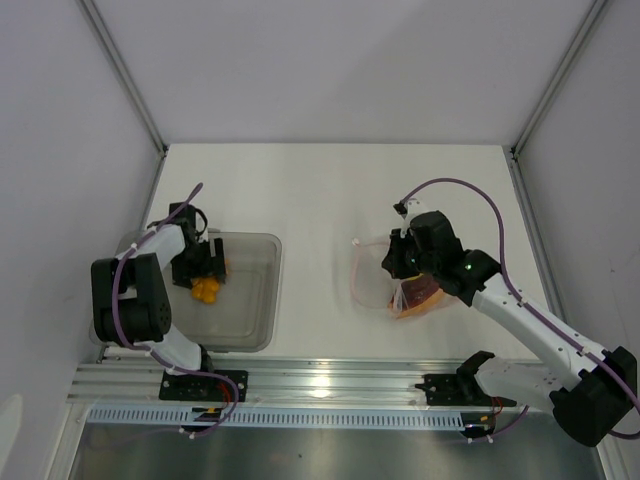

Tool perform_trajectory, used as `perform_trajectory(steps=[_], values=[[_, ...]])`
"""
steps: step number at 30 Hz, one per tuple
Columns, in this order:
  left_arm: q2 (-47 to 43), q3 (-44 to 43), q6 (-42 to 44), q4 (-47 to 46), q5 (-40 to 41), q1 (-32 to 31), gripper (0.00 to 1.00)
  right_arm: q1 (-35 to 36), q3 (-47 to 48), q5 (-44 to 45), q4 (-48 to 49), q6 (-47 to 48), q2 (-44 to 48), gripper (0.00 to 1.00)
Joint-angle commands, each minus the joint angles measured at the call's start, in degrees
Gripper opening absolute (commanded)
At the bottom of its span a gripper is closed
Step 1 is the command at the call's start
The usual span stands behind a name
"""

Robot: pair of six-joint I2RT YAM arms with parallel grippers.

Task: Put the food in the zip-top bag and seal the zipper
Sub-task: Pick up the fake vegetable from the bin.

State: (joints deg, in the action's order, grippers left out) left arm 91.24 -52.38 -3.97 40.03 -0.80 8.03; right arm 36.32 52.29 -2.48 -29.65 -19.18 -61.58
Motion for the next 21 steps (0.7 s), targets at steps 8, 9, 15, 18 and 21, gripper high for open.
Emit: perform_trajectory(steps=[8,9,15,18,21], values=[[1.7,-2.0,0.7,0.9,-0.4,-0.3,0.67,0.4,0.3,1.2,1.5,0.6,1.6,0.0],[1.8,-2.1,0.6,1.1,-0.3,-0.3,0.65,0.3,0.4,1.4,1.4,0.6,1.6,0.0],[0.0,-1.9,0.0,1.2,0.0,-0.6,0.55,0.5,0.8,2.1,0.9,0.6,1.7,0.0],[-2.0,-1.2,-0.3,1.2,-0.1,-1.1,0.5,0.5,1.1,2.4,0.4,0.5,1.7,0.0],[-4.7,-1.2,-0.9,1.5,-0.3,-1.5,0.44,0.8,1.8,2.5,-0.2,0.4,1.9,0.0]])
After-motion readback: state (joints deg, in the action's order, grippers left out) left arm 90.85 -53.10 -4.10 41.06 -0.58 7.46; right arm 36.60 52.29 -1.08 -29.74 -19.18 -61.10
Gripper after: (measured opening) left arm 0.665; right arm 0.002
